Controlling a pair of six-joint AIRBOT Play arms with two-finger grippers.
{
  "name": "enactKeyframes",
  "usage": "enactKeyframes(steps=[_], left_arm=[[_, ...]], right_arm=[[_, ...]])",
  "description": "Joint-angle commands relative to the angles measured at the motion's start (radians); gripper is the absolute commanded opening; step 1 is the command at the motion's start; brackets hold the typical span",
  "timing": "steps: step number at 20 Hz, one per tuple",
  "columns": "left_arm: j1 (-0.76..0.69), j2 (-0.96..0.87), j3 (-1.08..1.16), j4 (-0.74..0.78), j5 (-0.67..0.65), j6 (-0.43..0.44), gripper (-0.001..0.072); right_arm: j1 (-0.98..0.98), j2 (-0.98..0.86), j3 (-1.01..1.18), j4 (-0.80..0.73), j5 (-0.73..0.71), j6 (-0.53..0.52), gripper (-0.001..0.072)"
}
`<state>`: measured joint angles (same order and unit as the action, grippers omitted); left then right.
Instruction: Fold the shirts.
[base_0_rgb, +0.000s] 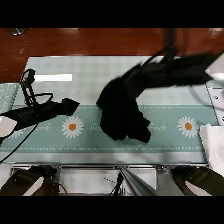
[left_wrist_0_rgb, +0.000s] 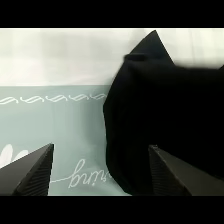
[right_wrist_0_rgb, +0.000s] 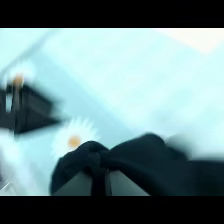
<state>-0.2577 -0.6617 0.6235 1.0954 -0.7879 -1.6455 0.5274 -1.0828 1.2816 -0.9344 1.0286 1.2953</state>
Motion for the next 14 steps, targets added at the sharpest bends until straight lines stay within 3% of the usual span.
enactKeyframes(steps=[1,3,4,5,9,12,14], left_arm=[[-0.001,-0.018,0.0,0.0,0.017,0.001,0.0703],[-0.005,-0.04,0.0,0.0,0.016,0.001,0.0702],[-0.013,-0.051,0.0,-0.002,0.016,0.0,0.0703],[-0.026,-0.066,0.0,-0.021,0.01,-0.003,0.0702],[0.0,-0.119,0.017,-0.064,-0.08,0.001,0.0702],[0.109,-0.126,0.013,-0.08,-0.167,-0.01,0.0701],[0.142,-0.152,-0.016,-0.185,-0.203,0.027,0.0701]], right_arm=[[0.1,-0.024,-0.281,0.059,-0.161,0.09,0.0026],[0.1,-0.048,-0.294,0.062,-0.158,0.116,0.0033],[0.1,-0.048,-0.294,0.063,-0.161,0.123,0.0267],[0.095,-0.047,-0.29,0.06,-0.152,0.119,0.065],[-0.101,-0.007,-0.216,-0.129,0.003,0.157,0.062],[-0.44,0.076,-0.219,-0.396,0.092,0.247,0.0612],[-0.683,0.103,-0.275,-0.43,0.119,0.273,0.061]])
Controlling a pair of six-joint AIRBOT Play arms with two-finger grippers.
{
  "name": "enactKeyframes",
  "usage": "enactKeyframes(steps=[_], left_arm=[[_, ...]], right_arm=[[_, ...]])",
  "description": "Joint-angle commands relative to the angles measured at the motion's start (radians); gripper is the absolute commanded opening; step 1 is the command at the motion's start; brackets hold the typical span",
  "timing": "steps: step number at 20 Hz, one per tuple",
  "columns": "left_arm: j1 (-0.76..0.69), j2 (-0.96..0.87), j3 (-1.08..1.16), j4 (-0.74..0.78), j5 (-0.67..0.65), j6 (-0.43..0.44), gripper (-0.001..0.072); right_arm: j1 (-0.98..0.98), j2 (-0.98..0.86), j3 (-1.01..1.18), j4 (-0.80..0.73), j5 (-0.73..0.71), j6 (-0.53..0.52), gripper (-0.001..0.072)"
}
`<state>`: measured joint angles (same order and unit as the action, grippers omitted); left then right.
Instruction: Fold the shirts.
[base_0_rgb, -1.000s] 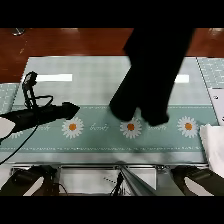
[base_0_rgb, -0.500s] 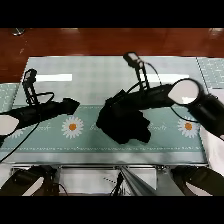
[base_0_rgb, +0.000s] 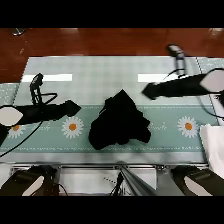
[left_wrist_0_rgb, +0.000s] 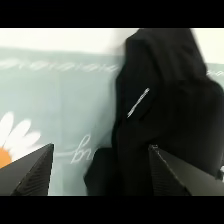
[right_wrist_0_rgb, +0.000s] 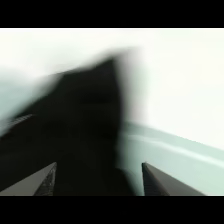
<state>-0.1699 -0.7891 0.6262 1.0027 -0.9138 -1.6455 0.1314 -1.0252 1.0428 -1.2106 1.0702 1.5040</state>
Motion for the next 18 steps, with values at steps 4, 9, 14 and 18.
enactKeyframes(steps=[4,9,14,18], left_arm=[[-0.008,-0.169,-0.094,-0.473,-0.121,0.339,0.0701],[-0.087,-0.372,-0.093,-0.48,-0.032,0.414,0.0701],[-0.118,-0.472,-0.093,-0.691,0.008,0.609,0.0681],[-0.114,-0.49,-0.085,-0.82,-0.032,0.787,0.0027]], right_arm=[[-0.571,0.089,-0.304,0.101,0.071,-0.035,0.0601],[-0.526,0.094,-0.483,0.203,0.071,-0.133,0.0601],[-0.403,0.094,-0.49,0.193,0.06,-0.132,0.0601],[-0.28,0.093,-0.507,0.158,0.06,-0.091,0.0601]])
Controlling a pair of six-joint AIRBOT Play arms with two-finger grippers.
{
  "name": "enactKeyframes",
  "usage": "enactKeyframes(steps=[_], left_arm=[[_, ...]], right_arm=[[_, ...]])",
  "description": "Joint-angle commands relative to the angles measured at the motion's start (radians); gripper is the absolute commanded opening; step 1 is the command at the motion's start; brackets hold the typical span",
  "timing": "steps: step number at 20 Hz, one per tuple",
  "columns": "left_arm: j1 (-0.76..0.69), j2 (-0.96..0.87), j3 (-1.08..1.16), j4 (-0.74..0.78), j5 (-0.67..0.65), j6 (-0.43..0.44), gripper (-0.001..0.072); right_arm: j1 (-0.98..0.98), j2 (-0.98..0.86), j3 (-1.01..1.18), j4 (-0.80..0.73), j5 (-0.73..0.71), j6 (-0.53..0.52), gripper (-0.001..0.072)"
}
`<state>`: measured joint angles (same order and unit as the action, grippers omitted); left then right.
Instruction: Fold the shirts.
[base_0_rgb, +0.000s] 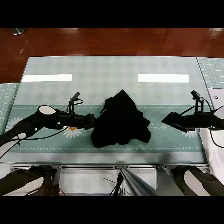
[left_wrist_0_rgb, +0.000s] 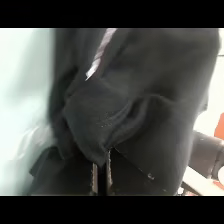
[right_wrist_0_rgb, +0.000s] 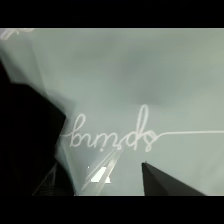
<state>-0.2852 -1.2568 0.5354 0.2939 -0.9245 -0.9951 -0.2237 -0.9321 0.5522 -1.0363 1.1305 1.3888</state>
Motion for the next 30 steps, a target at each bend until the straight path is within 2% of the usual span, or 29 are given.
enactKeyframes(steps=[1,5,8,14,16,18,19,20,21,23,26,28,30], left_arm=[[0.016,-0.022,0.013,-0.111,-0.036,0.138,0.0027],[0.077,-0.021,0.039,-0.111,-0.09,0.138,0.0027],[0.081,-0.021,0.042,-0.111,-0.09,0.138,0.0027],[0.081,-0.021,0.041,-0.111,-0.09,0.135,0.0028],[0.081,-0.021,0.041,-0.111,-0.09,0.135,0.0027],[0.081,-0.021,0.042,-0.116,-0.09,0.135,0.0028],[0.081,-0.02,0.042,-0.136,-0.09,0.139,0.0027],[0.084,-0.014,0.048,-0.18,-0.095,0.177,0.0027],[0.097,0.003,0.076,-0.232,-0.109,0.22,0.0027],[0.136,0.065,0.202,-0.294,-0.105,0.224,0.0026],[0.206,0.153,0.512,-0.283,-0.053,0.171,0.0026],[0.235,0.201,0.761,-0.097,0.005,0.007,0.0025],[0.236,0.24,1.02,0.231,0.0,-0.187,0.0025]], right_arm=[[0.1,0.0,-0.032,-0.014,0.001,0.027,0.06],[0.185,0.0,-0.079,-0.004,0.023,0.024,0.06],[0.247,-0.004,-0.079,0.039,-0.048,0.023,0.06],[0.348,-0.166,-0.077,0.176,-0.142,-0.044,0.0593],[0.354,-0.205,-0.077,0.243,-0.169,-0.083,0.0495],[0.354,-0.225,-0.061,0.322,-0.169,-0.164,0.0083],[0.354,-0.225,-0.042,0.348,-0.163,-0.217,0.0026],[0.354,-0.225,0.003,0.337,-0.133,-0.221,0.0026],[0.353,-0.223,0.085,0.292,-0.087,-0.216,0.0025],[0.353,-0.203,0.334,0.138,-0.019,-0.136,0.0026],[0.353,-0.192,0.867,-0.077,0.027,-0.032,0.0025],[0.353,-0.192,1.232,-0.104,0.098,-0.013,0.0025],[0.354,-0.192,1.543,-0.104,0.149,-0.018,0.0025]])
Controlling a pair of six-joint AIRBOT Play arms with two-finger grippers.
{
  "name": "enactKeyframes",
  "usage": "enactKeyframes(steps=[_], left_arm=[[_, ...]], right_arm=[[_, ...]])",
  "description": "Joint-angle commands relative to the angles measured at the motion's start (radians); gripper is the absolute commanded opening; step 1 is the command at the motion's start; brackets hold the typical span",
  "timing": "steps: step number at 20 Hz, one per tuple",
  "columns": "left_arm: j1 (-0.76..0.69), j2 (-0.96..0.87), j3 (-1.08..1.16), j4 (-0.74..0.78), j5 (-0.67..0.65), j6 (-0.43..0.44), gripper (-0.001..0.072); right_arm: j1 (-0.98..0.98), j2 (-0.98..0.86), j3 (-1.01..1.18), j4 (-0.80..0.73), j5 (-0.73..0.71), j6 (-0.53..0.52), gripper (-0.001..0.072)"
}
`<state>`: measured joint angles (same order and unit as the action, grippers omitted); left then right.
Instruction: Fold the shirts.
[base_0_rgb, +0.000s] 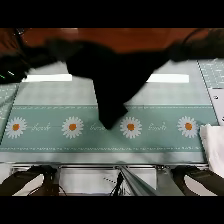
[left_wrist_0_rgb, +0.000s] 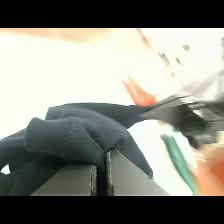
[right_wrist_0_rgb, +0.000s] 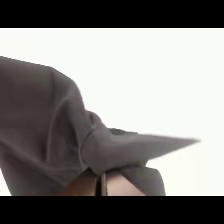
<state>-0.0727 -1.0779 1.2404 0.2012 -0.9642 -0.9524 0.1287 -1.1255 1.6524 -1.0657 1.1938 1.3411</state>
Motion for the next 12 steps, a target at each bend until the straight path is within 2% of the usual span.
enactKeyframes(steps=[1,3,5,8,12], left_arm=[[0.017,0.079,0.436,0.499,0.019,-0.331,0.0025],[0.016,0.113,0.622,0.741,-0.064,-0.479,0.0025],[0.016,0.163,0.723,0.834,-0.151,-0.519,0.0025],[0.016,0.258,0.735,0.843,-0.276,-0.519,0.0025],[0.016,0.299,0.714,0.813,-0.571,-0.563,0.0026]], right_arm=[[0.001,0.011,0.545,-0.074,0.084,0.026,0.0025],[0.001,0.091,0.585,-0.085,0.047,0.014,0.0025],[0.001,0.193,0.534,-0.105,0.047,0.008,0.0026],[0.001,0.336,0.417,-0.213,0.058,0.033,0.0026],[0.001,0.434,0.277,-0.295,0.192,0.103,0.0026]])
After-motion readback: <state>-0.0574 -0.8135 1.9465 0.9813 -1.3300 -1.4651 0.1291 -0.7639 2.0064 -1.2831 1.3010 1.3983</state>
